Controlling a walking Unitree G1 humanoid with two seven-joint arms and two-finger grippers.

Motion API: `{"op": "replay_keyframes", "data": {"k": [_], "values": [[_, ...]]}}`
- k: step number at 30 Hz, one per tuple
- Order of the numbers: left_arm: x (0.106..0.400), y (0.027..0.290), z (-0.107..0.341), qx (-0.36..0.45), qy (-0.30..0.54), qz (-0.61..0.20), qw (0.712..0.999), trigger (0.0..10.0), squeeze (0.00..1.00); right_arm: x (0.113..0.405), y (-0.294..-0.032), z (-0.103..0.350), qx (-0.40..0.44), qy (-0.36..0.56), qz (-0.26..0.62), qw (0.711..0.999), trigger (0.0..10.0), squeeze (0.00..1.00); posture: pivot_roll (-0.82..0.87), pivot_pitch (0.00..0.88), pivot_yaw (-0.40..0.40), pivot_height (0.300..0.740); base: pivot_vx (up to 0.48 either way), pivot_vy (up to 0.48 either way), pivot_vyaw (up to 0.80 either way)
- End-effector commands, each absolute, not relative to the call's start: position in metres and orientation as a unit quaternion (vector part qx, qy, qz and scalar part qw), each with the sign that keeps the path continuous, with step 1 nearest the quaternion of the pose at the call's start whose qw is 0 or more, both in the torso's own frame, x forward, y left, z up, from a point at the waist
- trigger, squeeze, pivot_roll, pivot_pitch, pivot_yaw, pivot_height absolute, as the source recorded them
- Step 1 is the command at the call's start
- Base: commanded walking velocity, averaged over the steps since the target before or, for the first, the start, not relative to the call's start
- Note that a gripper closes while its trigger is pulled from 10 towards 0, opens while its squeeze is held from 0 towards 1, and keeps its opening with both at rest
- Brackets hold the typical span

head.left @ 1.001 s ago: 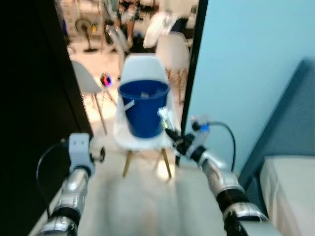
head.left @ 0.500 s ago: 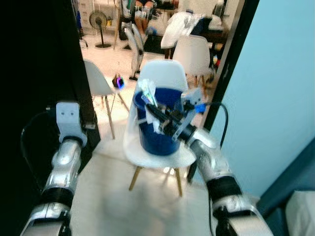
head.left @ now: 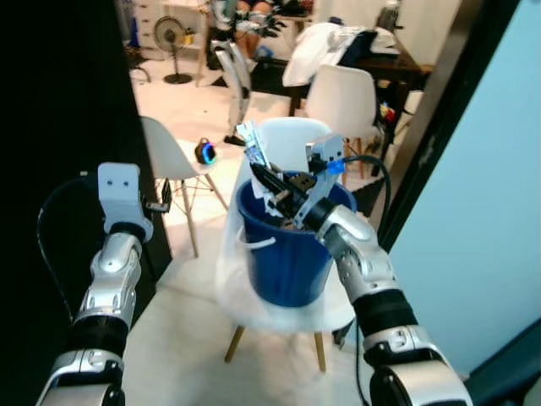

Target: Clean up the room

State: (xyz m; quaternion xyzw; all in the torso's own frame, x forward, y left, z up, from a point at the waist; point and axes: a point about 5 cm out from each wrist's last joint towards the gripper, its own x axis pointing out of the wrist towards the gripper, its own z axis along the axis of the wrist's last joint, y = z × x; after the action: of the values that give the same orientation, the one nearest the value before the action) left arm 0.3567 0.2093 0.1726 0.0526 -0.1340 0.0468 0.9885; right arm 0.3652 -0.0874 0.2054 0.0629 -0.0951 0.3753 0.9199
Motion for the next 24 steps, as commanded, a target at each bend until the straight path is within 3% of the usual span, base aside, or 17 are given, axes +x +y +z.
{"op": "replay_keyframes", "data": {"k": [1, 9, 17, 24], "values": [[0.357, 0.207, 0.172, 0.046, -0.13, 0.044, 0.989, 10.0, 0.0, 0.366, -0.086, 0.202, 0.049, -0.081, 0.367, 0.925, 10.0, 0.0, 0.01, 0.0, -0.049, 0.72, 0.446, 0.0, -0.75], [0.359, 0.208, 0.165, 0.031, -0.104, 0.07, 0.992, 10.0, 0.0, 0.372, -0.09, 0.168, -0.013, 0.012, 0.32, 0.947, 10.0, 0.0, 0.01, 0.0, -0.053, 0.72, 0.056, 0.0, -0.09], [0.358, 0.209, 0.162, 0.049, -0.093, 0.077, 0.991, 10.0, 0.0, 0.374, -0.095, 0.156, -0.02, 0.051, 0.298, 0.953, 10.0, 0.0, 0.0, 0.0, -0.051, 0.72, 0.0, 0.0, 0.0], [0.357, 0.211, 0.156, 0.048, -0.077, 0.091, 0.992, 10.0, 0.0, 0.373, -0.093, 0.148, -0.034, 0.068, 0.292, 0.953, 10.0, 0.0, 0.0, 0.0, -0.054, 0.72, 0.48, 0.0, 0.0]]}}
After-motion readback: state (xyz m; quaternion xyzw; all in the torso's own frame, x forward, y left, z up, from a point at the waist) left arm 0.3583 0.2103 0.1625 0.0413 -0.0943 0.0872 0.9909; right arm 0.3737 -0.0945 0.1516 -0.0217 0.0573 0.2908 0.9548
